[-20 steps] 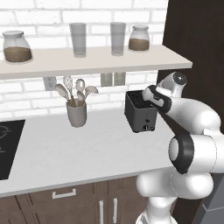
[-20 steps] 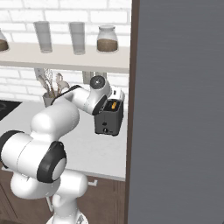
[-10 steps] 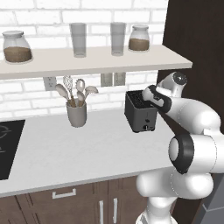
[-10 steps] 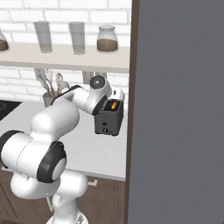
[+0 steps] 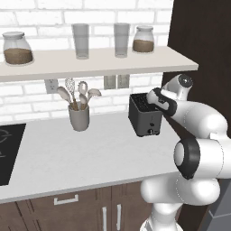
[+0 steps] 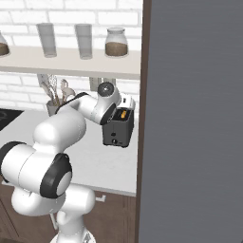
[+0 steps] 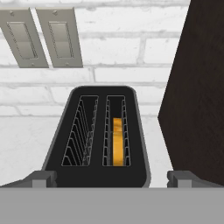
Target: Start the toaster. Once the lever pops up, take the bread to the plate on the dining counter.
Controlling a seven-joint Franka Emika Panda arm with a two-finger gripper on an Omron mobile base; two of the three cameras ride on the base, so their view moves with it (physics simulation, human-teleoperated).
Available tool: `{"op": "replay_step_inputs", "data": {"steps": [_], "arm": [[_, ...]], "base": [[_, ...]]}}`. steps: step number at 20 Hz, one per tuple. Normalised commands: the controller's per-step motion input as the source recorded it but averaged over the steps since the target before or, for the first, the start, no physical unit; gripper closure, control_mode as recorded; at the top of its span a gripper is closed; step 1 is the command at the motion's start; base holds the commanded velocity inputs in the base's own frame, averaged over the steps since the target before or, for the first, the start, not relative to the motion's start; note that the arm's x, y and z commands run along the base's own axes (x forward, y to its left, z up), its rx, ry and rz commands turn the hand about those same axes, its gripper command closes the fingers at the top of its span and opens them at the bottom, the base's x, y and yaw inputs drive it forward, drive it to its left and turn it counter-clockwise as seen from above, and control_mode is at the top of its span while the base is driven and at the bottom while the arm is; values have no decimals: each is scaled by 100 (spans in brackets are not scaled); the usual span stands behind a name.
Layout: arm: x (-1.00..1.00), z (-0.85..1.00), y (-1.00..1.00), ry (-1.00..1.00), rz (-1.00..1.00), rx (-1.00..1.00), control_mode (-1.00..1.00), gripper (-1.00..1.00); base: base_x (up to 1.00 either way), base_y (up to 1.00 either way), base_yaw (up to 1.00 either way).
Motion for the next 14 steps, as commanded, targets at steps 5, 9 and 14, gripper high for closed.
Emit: {"op": "replay_step_inputs", "data": {"steps": [5, 9, 14], "arm": [[0, 0, 0, 0, 0, 0, -100, -100], [0, 0, 0, 0, 0, 0, -100, -100], [0, 0, 0, 0, 0, 0, -100, -100]], "base": [[0, 0, 0], [0, 0, 0], [0, 0, 0]]}}
